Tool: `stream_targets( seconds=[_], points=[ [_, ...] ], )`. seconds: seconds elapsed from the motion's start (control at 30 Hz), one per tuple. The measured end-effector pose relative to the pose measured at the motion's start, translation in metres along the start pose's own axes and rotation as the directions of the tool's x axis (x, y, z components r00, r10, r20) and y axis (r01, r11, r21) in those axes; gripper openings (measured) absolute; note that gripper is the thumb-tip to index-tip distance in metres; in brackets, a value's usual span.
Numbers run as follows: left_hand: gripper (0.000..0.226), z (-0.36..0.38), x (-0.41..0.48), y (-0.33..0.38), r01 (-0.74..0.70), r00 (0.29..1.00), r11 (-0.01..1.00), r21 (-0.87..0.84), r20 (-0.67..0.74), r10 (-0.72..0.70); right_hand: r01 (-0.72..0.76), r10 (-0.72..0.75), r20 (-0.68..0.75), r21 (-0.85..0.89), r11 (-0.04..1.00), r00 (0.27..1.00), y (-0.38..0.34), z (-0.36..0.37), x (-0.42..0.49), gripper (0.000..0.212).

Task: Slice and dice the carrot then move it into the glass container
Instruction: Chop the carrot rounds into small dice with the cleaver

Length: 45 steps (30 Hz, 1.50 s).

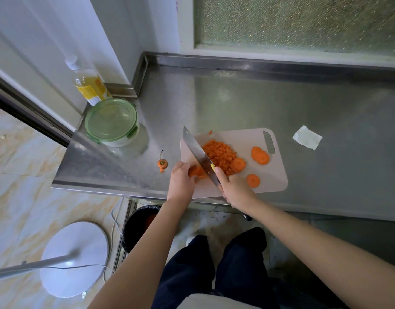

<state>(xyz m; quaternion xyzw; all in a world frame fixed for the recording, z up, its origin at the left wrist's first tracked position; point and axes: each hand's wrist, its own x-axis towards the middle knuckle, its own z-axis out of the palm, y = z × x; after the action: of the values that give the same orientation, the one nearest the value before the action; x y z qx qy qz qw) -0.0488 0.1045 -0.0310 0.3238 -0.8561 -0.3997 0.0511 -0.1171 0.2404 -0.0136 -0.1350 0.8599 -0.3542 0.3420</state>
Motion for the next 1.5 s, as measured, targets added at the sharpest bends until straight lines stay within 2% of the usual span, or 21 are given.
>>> stream_targets(
  seconds=[0.1,0.2,0.27,0.33,0.43,0.57,0.7,0.77,0.83,0.93,1.0,1.03,1.1,1.17,1.23,1.3,1.5],
  points=[
    [0.034,0.001,-0.001,0.001,-0.001,1.000,1.000,-0.008,-0.008,0.000,0.007,-0.007,-0.002,0.003,1.000,1.000,-0.003,0.001,0.000,0.066],
    [0.042,0.001,-0.008,0.001,0.031,0.997,1.000,0.004,-0.075,-0.031,0.019,-0.018,-0.026,0.025,1.000,1.000,-0.006,-0.003,-0.003,0.066],
    [0.043,0.000,-0.014,0.000,0.036,0.995,0.999,0.000,-0.094,-0.036,0.053,-0.056,-0.055,-0.053,0.997,0.997,-0.007,-0.007,-0.005,0.065],
    [0.041,-0.001,-0.020,-0.002,0.059,0.997,0.998,-0.029,-0.049,-0.061,0.096,-0.112,-0.094,-0.162,0.982,0.989,-0.006,-0.009,-0.008,0.068],
    [0.036,-0.002,-0.023,-0.004,0.101,0.995,0.994,-0.050,-0.006,-0.102,0.183,-0.209,-0.100,-0.222,0.958,0.973,-0.004,-0.011,-0.012,0.069],
    [0.020,-0.003,-0.015,0.000,0.125,0.991,0.987,-0.101,-0.024,-0.128,0.241,-0.275,-0.104,-0.264,0.934,0.956,-0.004,-0.014,-0.017,0.058],
    [0.019,-0.005,-0.016,0.000,0.104,0.994,0.985,-0.138,-0.028,-0.109,0.258,-0.298,-0.096,-0.298,0.919,0.950,-0.003,-0.018,-0.019,0.048],
    [0.014,-0.007,-0.020,-0.002,0.059,0.994,0.991,-0.122,-0.088,-0.070,0.266,-0.318,-0.103,-0.344,0.901,0.943,0.000,-0.021,-0.019,0.050],
    [0.009,-0.014,-0.025,-0.004,0.014,0.974,0.990,-0.141,-0.221,-0.045,0.287,-0.359,-0.126,-0.390,0.875,0.925,0.003,-0.025,-0.019,0.049],
    [0.008,-0.031,-0.033,0.003,-0.135,0.876,0.981,-0.140,-0.479,0.052,0.281,-0.399,-0.145,-0.500,0.819,0.905,0.007,-0.031,-0.020,0.053],
    [0.007,-0.043,-0.035,0.015,-0.267,0.818,0.962,-0.057,-0.541,0.195,0.273,-0.425,-0.142,-0.578,0.769,0.894,0.012,-0.033,-0.019,0.054],
    [0.006,-0.048,-0.033,0.020,-0.318,0.819,0.948,-0.030,-0.512,0.258,0.287,-0.453,-0.141,-0.602,0.745,0.880,0.014,-0.034,-0.019,0.052],
    [0.013,-0.053,-0.022,0.028,-0.356,0.881,0.934,-0.019,-0.342,0.328,0.346,-0.552,-0.145,-0.642,0.684,0.821,0.019,-0.034,-0.018,0.047],
    [0.024,-0.053,-0.008,0.031,-0.288,0.952,0.958,0.005,-0.103,0.287,0.380,-0.641,-0.141,-0.702,0.602,0.755,0.020,-0.034,-0.019,0.047],
    [0.033,-0.050,0.002,0.030,-0.222,0.974,0.971,0.085,0.062,0.218,0.383,-0.700,-0.159,-0.742,0.550,0.696,0.019,-0.034,-0.021,0.051],
    [0.033,-0.045,0.009,0.031,-0.246,0.965,0.956,0.156,0.135,0.226,0.385,-0.728,-0.158,-0.763,0.519,0.667,0.018,-0.034,-0.023,0.052],
    [0.019,-0.031,0.026,0.037,-0.231,0.944,0.965,0.122,0.268,0.192,0.359,-0.778,-0.151,-0.823,0.441,0.609,0.018,-0.034,-0.025,0.053]
  ],
)
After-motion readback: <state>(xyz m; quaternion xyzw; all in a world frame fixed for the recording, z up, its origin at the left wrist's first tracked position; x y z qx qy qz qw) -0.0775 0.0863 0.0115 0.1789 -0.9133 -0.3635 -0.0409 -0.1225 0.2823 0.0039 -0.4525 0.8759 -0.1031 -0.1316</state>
